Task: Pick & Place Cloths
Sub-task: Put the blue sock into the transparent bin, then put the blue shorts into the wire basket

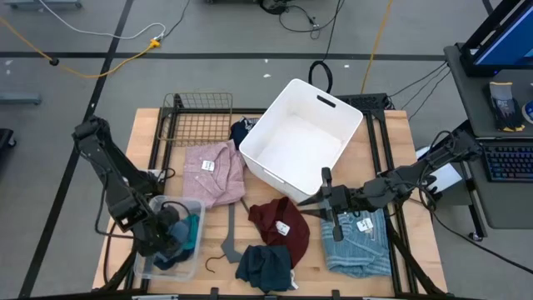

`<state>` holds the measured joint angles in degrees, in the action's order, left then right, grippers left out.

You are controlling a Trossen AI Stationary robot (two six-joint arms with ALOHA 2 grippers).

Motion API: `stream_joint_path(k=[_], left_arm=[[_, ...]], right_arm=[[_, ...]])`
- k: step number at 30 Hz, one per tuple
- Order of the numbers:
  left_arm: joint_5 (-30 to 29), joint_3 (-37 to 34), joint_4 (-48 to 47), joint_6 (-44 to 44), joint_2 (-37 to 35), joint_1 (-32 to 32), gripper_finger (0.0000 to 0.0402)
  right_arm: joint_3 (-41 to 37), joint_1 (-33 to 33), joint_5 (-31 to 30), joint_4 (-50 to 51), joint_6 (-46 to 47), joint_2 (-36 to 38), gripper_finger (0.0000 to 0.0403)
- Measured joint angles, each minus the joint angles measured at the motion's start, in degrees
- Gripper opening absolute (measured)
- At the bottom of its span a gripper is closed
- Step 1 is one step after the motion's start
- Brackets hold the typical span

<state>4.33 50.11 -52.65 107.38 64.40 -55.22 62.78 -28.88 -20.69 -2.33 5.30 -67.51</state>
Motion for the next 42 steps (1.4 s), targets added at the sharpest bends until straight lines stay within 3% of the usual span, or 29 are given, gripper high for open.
stream_joint_path(k=[5, 12, 25, 33, 37, 42], left_arm=[[-4.37, 0.00, 0.03, 2.18, -6.35, 0.00, 0.0279], [-18.94, 0.00, 0.89, -0.96, -14.64, 0.00, 0.0263], [-40.88, 0.00, 7.12, -23.24, -20.51, 0.02, 0.0254], [-54.99, 0.00, 10.80, -43.54, -20.61, 0.00, 0.0255], [-57.98, 0.00, 10.74, -46.77, -20.86, -0.02, 0.0255], [-58.94, 0.00, 10.50, -48.00, -22.13, 0.00, 0.0255]], right_arm=[[0.00, 0.00, 0.04, -1.56, -0.59, 0.00, 0.0096], [0.00, -0.13, 4.62, -4.78, -4.36, -0.02, 0.0091], [0.00, -2.04, 5.94, -6.94, -10.04, -0.50, 0.0056], [0.41, -4.66, 5.83, -7.96, -13.73, -4.95, 0.0023], [3.12, -5.96, 5.77, -5.98, -13.75, -8.37, 0.0014], [10.39, -6.95, 5.73, 5.59, -13.41, -13.33, 0.0019]])
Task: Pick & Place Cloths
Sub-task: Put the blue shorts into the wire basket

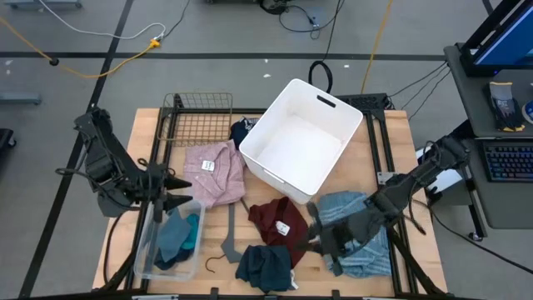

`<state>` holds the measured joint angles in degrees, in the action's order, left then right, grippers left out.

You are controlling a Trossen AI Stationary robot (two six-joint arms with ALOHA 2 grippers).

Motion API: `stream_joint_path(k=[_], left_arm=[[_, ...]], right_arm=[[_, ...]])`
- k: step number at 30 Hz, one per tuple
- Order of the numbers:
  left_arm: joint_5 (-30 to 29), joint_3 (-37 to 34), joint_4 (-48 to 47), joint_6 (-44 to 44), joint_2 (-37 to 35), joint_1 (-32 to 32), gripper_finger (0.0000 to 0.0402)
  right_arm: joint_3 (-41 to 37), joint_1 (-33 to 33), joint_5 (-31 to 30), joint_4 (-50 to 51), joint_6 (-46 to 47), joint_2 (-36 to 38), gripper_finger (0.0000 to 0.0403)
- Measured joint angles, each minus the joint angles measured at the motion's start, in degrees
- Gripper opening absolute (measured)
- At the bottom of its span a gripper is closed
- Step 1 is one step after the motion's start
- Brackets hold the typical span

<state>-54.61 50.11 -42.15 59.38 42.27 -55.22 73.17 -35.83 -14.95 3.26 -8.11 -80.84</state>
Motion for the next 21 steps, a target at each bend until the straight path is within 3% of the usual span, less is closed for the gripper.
stream_joint_path(k=[9, 14, 21], left_arm=[[2.08, 0.00, 0.01, -2.94, -0.33, -0.02, 0.0255], [6.50, 0.00, 0.39, -4.68, 0.59, -0.21, 0.0255], [6.51, 0.00, 0.33, -7.19, 1.22, -2.64, 0.0255]], right_arm=[[13.33, 1.01, 0.24, 18.35, 0.10, -9.04, 0.0066], [17.45, 1.94, 0.54, 19.55, 0.14, -13.04, 0.0102], [23.37, 2.36, 1.78, 19.26, -0.28, -19.58, 0.0147]])
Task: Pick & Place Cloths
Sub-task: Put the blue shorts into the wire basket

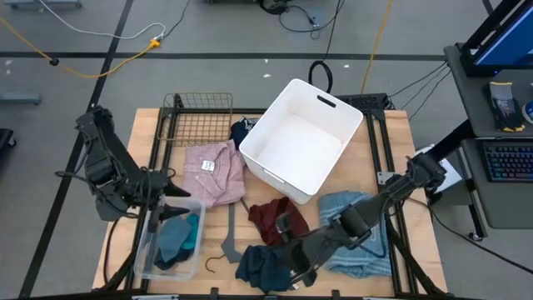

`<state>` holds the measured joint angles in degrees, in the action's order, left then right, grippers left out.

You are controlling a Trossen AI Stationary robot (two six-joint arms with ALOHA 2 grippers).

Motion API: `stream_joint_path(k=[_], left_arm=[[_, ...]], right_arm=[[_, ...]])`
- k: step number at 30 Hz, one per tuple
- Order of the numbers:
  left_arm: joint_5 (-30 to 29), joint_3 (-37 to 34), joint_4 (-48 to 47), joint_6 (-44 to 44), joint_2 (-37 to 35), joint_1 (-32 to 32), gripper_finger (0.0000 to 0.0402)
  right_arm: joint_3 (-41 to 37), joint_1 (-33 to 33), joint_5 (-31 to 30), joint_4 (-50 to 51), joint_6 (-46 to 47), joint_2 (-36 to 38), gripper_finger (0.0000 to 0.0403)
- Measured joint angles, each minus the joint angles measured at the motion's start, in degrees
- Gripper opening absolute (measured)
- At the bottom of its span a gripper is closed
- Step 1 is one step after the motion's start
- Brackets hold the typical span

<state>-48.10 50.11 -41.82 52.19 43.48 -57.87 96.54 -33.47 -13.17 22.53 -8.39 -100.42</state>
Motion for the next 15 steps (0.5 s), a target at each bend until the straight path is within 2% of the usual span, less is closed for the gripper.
stream_joint_path(k=[7, 15], left_arm=[[-0.98, 0.00, -0.32, -1.08, 0.02, -2.03, 0.0255], [-1.01, 0.00, -0.42, -0.88, 0.02, -3.56, 0.0255]], right_arm=[[3.70, 0.00, -0.02, 2.71, -1.48, -4.54, 0.0175], [3.86, 0.05, 0.10, 4.97, -4.80, -8.56, 0.0187]])
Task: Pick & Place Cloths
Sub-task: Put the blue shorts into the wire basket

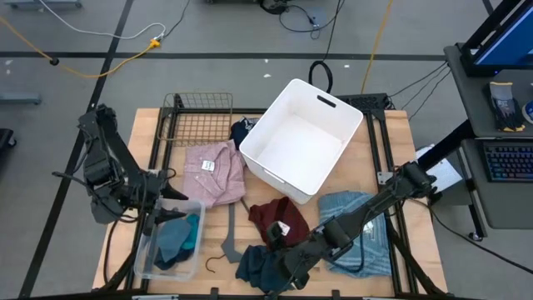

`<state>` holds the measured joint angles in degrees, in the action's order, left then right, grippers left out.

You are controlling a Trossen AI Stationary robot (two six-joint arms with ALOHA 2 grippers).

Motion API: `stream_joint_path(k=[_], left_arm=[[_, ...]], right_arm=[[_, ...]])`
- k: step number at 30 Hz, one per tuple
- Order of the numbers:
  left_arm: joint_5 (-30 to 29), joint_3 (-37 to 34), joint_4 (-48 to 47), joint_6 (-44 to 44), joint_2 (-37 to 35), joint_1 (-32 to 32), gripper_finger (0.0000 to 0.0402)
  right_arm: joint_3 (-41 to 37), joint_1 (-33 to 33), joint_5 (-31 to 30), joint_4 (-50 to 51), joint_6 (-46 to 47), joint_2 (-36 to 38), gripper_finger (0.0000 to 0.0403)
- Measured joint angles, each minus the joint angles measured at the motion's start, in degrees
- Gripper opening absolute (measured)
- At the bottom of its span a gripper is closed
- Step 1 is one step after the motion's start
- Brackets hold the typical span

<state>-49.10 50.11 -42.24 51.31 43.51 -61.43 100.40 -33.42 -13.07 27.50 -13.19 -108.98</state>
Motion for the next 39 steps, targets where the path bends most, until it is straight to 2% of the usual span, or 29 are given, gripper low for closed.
stream_joint_path(k=[7, 11, 23, 39], left_arm=[[-0.02, 0.00, 0.00, 0.17, 0.00, -0.07, 0.0255], [-0.02, 0.00, 0.00, 0.17, 0.00, -0.07, 0.0255], [-0.07, 0.00, -0.04, 0.10, 0.00, -0.07, 0.0255], [-0.50, 0.00, -0.15, 0.07, 0.00, -0.07, 0.0255]], right_arm=[[0.00, 0.20, -0.08, 0.31, -6.99, -3.56, 0.0187], [0.00, 0.36, 0.19, 0.44, -7.70, -4.69, 0.0187], [-0.04, 1.34, 5.69, 0.62, -9.36, -4.67, 0.0187], [-3.34, 2.62, 5.90, -0.30, -16.00, -4.64, 0.0187]])
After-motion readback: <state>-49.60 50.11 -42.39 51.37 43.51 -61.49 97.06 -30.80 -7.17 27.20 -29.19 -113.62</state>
